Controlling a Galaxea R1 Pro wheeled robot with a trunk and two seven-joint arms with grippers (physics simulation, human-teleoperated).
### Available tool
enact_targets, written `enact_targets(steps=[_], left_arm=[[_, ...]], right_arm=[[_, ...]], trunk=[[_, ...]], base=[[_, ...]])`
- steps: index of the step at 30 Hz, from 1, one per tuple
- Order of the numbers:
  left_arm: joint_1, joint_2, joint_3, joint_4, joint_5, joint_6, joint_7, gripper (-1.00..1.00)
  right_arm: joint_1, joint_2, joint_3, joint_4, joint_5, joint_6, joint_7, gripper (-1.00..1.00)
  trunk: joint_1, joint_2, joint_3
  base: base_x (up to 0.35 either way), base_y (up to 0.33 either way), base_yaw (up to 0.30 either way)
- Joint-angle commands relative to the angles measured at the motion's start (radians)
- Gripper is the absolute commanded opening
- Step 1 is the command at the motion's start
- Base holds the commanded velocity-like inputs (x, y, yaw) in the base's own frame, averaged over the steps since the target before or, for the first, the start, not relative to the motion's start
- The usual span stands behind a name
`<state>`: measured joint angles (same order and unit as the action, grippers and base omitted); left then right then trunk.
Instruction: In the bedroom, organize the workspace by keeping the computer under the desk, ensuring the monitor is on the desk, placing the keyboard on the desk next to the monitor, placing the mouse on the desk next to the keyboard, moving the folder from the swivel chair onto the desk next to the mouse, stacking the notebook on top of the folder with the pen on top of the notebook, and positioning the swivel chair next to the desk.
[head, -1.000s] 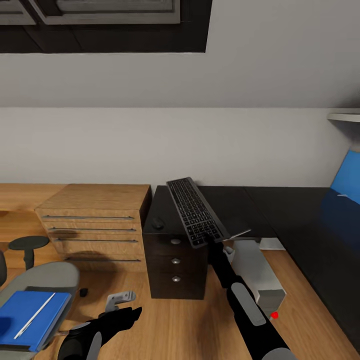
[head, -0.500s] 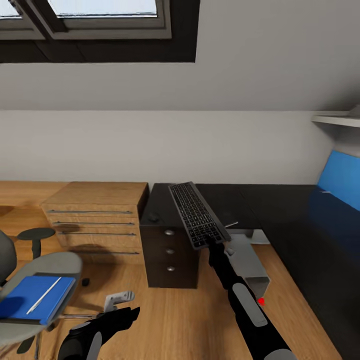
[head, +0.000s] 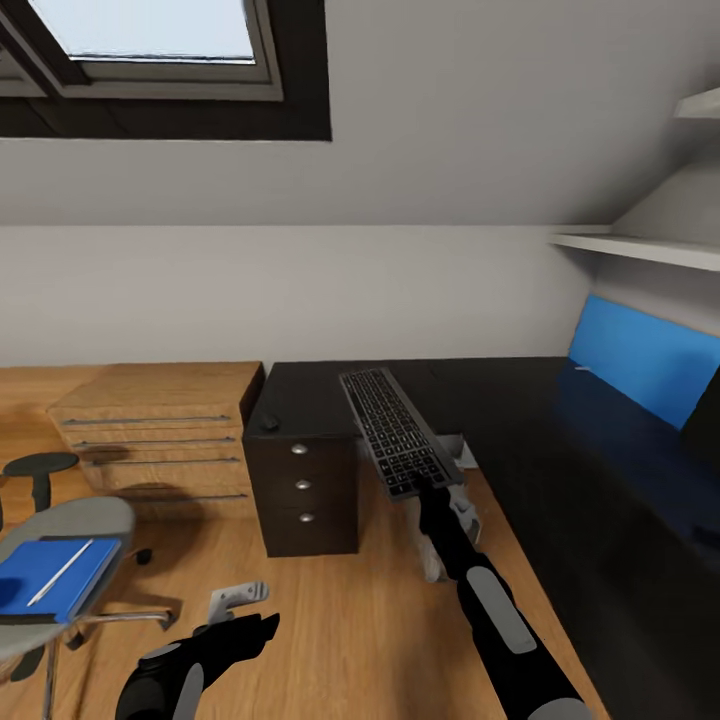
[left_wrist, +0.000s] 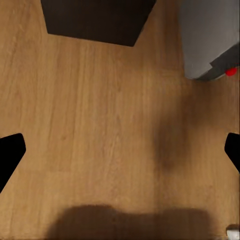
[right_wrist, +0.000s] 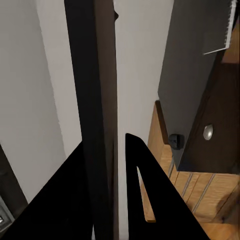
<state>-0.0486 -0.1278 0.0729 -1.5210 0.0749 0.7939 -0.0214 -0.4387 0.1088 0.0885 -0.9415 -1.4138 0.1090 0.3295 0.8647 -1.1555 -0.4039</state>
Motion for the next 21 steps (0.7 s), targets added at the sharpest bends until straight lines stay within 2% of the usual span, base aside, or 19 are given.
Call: enact_targets(steps=[1, 7, 15, 21], left_arm=[[-0.001, -0.001, 0.003, -0.002, 0.006, 0.006, -0.002, 1.0], [-0.001, -0.001, 0.004, -0.002, 0.007, 0.006, -0.003, 1.0], [-0.001, -0.001, 0.004, -0.002, 0.007, 0.006, -0.003, 1.0], [-0.001, -0.001, 0.005, -0.002, 0.006, 0.007, -0.002, 1.0]], right_arm=[[-0.001, 0.0, -0.001, 0.001, -0.013, 0.006, 0.006, -1.0], [-0.001, -0.001, -0.002, 0.002, -0.013, 0.01, 0.006, -1.0], [-0.001, -0.022, -0.001, 0.006, -0.015, 0.015, 0.005, -1.0], [-0.001, -0.021, -0.001, 0.006, -0.016, 0.012, 0.008, -1.0]], trunk=[[-0.004, 0.006, 0.002], [-0.027, 0.048, 0.021], [-0.058, 0.104, 0.046], [-0.081, 0.146, 0.065]], base=[[-0.302, -0.206, -0.199], [-0.302, -0.2, -0.099], [-0.302, -0.179, -0.008], [-0.298, -0.201, 0.0]])
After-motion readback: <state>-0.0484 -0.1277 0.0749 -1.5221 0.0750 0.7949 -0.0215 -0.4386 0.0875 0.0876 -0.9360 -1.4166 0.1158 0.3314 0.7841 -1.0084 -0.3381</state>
